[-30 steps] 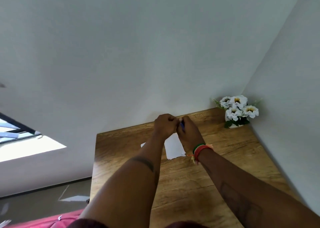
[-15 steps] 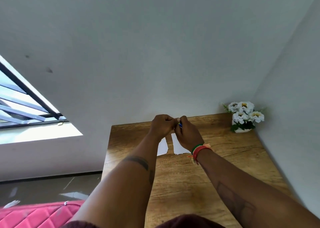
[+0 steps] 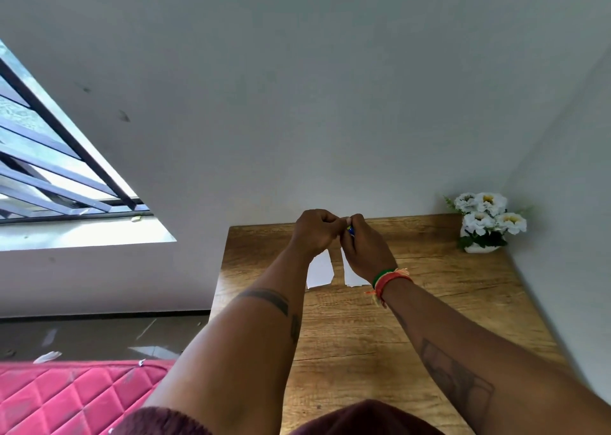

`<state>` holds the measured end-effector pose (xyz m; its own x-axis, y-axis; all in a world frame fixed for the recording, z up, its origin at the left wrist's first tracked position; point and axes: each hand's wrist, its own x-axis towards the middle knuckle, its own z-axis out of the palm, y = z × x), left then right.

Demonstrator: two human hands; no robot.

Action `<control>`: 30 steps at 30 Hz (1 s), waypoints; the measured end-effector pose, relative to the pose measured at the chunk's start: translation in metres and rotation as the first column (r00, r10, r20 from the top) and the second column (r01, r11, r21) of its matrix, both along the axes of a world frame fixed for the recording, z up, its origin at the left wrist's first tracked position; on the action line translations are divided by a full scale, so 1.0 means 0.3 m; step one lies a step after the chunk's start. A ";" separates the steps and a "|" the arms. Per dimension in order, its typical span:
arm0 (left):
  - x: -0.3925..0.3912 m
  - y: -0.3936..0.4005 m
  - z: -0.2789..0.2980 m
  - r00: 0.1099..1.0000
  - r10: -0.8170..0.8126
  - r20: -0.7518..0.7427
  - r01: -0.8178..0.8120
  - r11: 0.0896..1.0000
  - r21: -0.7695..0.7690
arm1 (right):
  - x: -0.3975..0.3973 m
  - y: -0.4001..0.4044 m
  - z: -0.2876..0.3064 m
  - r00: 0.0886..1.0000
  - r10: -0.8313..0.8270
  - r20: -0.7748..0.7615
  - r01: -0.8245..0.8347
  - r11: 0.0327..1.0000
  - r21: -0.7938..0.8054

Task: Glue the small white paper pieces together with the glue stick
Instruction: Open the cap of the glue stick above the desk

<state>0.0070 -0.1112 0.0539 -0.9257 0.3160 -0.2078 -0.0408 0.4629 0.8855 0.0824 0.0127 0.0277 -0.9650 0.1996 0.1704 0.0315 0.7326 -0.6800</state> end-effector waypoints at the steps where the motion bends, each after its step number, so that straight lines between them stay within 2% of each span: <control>1: 0.002 0.000 0.001 1.000 0.003 -0.002 -0.003 1.000 -0.004 | -0.001 0.001 0.001 1.000 0.001 -0.001 -0.001 1.000 0.007; 10: -0.002 0.009 0.026 1.000 0.014 0.003 -0.013 0.999 -0.045 | -0.022 0.022 -0.006 1.000 0.026 0.010 -0.027 0.999 0.019; 15: -0.008 0.009 0.043 1.000 0.003 0.014 -0.003 1.000 -0.012 | -0.019 0.034 0.001 1.000 0.025 0.004 -0.025 0.999 0.032; 19: -0.003 0.005 0.053 0.999 0.000 0.037 0.000 1.000 0.006 | -0.021 0.045 -0.003 0.999 0.055 0.000 -0.055 0.998 -0.017; 23: -0.007 -0.017 0.052 0.997 0.079 0.008 -0.079 0.996 0.044 | -0.004 0.044 -0.021 0.997 0.050 0.056 -0.046 0.996 -0.075; 27: -0.027 -0.121 0.001 0.977 0.175 -0.125 -0.190 0.975 -0.119 | 0.003 0.001 -0.046 0.998 0.017 0.062 -0.005 0.984 -0.178; 30: -0.025 -0.221 -0.069 0.959 0.234 -0.158 -0.265 0.940 -0.217 | -0.013 -0.052 -0.071 0.997 0.039 0.062 -0.025 0.979 -0.202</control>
